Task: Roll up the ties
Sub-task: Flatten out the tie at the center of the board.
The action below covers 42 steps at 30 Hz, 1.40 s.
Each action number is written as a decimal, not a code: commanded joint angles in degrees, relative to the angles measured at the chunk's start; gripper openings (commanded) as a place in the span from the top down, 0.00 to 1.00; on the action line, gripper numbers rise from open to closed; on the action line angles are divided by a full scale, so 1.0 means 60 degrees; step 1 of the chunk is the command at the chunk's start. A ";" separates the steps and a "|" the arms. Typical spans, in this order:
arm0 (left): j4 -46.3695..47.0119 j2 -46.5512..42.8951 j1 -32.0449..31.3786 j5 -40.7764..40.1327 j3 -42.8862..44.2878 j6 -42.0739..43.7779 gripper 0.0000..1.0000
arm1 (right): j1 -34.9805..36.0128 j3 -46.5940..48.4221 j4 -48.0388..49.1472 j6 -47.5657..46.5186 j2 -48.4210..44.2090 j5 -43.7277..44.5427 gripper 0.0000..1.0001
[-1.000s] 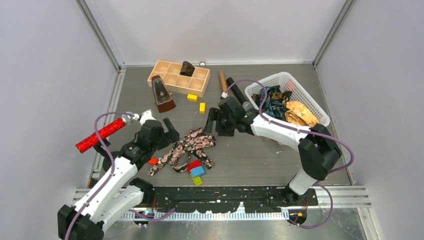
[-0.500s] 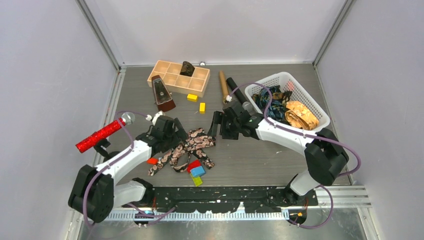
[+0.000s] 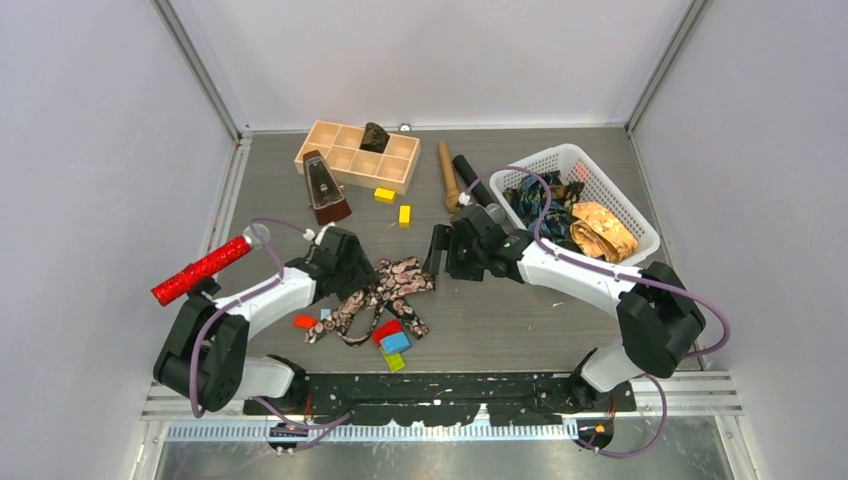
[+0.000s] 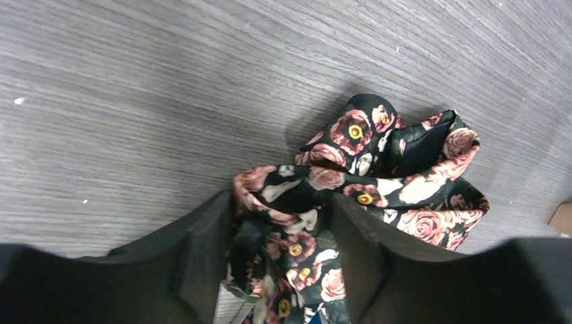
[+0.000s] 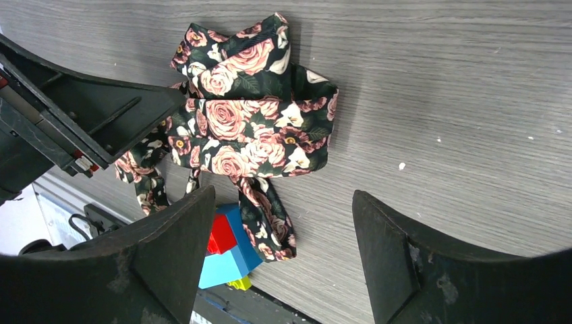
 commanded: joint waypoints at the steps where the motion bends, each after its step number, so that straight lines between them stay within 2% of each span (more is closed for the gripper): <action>1: 0.0590 0.0036 0.0038 0.0247 0.0276 -0.0013 0.51 | -0.0167 -0.0083 0.0018 -0.0249 -0.0533 0.0262 0.20; 8: 0.0332 -0.0693 0.0038 0.0048 0.0294 0.0032 0.99 | -0.0343 -0.0247 -0.0041 -0.0306 -0.0692 0.0285 0.20; 14: -0.0345 -0.1721 0.0038 -0.0063 0.0864 0.0492 1.00 | -0.0423 -0.0321 -0.0098 -0.0347 -0.0818 0.0333 0.19; 22: -0.1801 -0.2481 0.0038 -0.0109 0.2836 0.2228 1.00 | -0.0445 -0.0311 -0.0114 -0.0319 -0.0801 0.0761 0.19; 32: -0.3084 -0.2223 0.0038 0.0151 0.6064 0.4566 1.00 | -0.0627 -0.0257 -0.0110 0.0030 -0.0918 0.1177 0.15; 38: -0.2978 -0.1578 0.0038 0.0268 0.7855 0.5313 1.00 | -0.0662 -0.0303 -0.0031 0.0000 -0.1049 0.1027 0.14; 42: -0.3176 -0.0812 0.0012 0.0999 0.9723 0.5636 1.00 | -0.0689 -0.0573 0.0582 0.0029 -0.1121 0.0571 0.10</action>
